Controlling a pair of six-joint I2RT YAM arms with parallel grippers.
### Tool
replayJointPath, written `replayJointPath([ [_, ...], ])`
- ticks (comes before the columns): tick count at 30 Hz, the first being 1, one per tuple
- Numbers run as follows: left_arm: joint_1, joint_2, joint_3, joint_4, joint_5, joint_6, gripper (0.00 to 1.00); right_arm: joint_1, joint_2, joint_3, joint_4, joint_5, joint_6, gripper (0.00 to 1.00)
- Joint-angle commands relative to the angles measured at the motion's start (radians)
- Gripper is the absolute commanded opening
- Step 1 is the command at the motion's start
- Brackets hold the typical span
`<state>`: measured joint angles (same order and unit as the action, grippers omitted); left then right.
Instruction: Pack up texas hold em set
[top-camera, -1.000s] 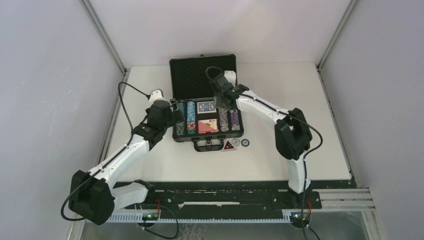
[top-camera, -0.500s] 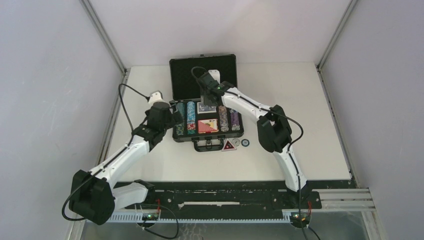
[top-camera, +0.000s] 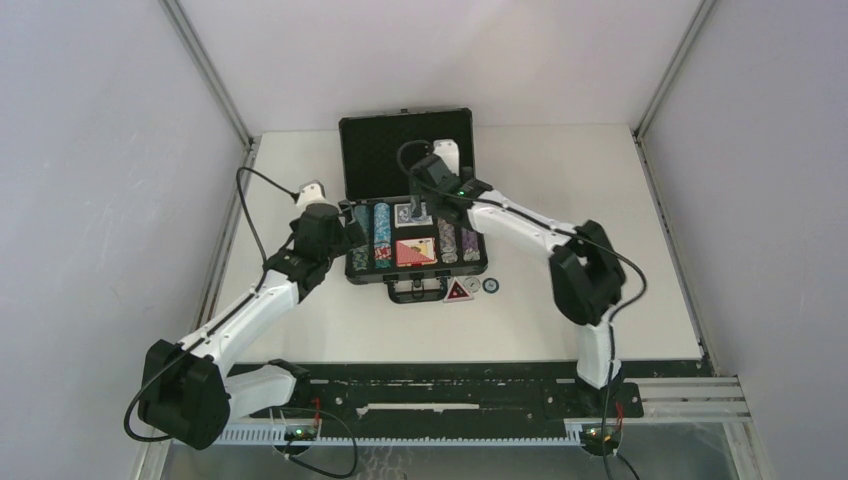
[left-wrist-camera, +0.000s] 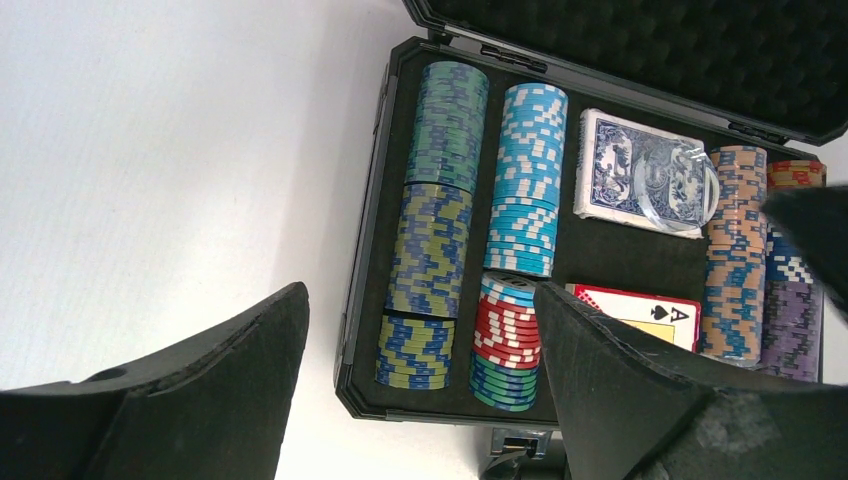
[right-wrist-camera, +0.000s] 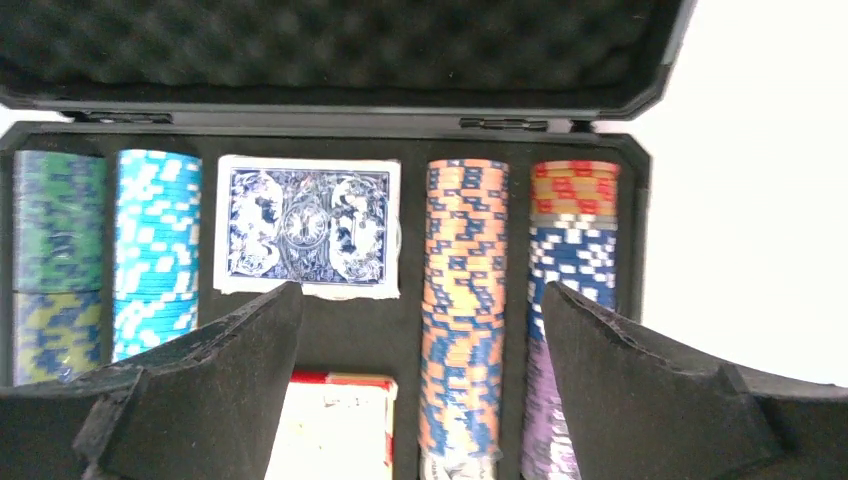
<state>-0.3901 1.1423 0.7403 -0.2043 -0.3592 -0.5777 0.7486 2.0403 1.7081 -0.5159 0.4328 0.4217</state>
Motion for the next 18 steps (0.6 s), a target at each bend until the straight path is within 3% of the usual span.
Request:
replayJointPath([
  [1, 0.007, -0.032, -0.014, 0.035, 0.012, -0.003, 0.87, 0.01, -0.266, -0.222, 0.222, 0.035, -0.084, 0.94],
  [5, 0.005, -0.043, -0.018, 0.038, 0.031, -0.004, 0.88, 0.048, -0.466, -0.54, 0.321, -0.008, -0.258, 0.93],
  [10, 0.006, -0.054, -0.021, 0.049, 0.076, -0.011, 0.88, 0.126, -0.625, -0.778, 0.293, -0.038, -0.271, 0.93],
  [14, 0.005, -0.072, -0.026, 0.072, 0.173, -0.039, 0.88, 0.145, -0.691, -0.908, 0.362, -0.16, -0.246, 0.95],
  [18, 0.005, -0.082, -0.033, 0.087, 0.195, -0.052, 0.88, 0.172, -0.643, -0.925, 0.393, -0.16, -0.235, 0.96],
])
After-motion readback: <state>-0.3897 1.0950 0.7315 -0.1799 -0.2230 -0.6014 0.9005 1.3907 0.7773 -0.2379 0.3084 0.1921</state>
